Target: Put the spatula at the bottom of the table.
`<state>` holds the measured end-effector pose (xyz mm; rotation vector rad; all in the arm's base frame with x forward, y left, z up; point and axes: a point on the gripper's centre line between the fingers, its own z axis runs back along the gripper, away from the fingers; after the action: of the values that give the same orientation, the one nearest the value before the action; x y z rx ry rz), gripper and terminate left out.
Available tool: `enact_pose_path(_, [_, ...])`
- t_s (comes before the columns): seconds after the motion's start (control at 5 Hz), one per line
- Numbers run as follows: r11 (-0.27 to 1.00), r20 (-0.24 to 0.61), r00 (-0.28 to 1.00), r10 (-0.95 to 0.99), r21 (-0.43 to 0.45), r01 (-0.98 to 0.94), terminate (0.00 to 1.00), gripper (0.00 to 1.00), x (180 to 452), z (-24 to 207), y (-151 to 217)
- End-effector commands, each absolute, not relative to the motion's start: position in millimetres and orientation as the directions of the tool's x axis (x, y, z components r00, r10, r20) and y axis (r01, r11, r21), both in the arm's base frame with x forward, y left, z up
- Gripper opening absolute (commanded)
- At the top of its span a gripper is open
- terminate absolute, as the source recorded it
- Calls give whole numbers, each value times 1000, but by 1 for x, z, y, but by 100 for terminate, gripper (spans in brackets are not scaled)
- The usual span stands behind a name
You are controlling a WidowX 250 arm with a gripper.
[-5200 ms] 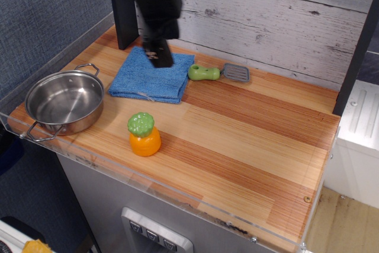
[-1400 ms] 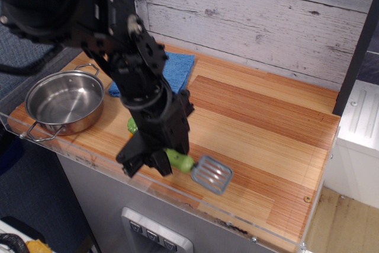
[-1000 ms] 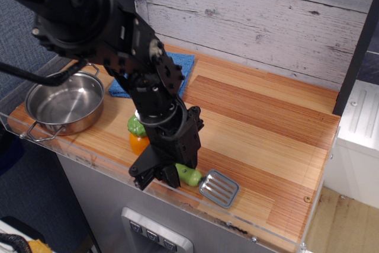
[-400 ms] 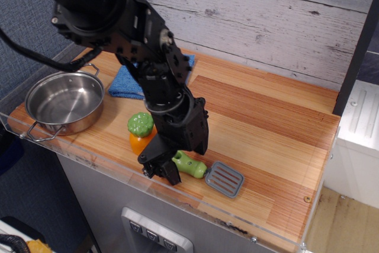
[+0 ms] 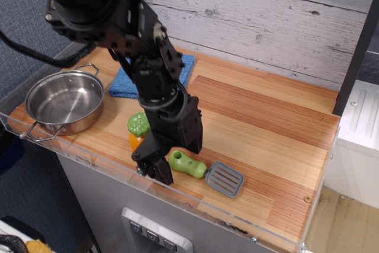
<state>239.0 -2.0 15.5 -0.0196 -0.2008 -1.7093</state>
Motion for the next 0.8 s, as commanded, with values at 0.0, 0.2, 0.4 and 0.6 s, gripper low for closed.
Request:
enact_pose_path(0.0, [-85,167,-126,-978,235,968,0,100,243,77,15])
enact_pose_path(0.2, [-70,208,-128,-970,264,962,0,100,243,103,20])
enact_pose_path(0.4, [-51,227,-120,-966,291,955,0,100,240,126,29])
enact_pose_path(0.6, [-51,227,-120,-966,291,955,0,100,240,126,29])
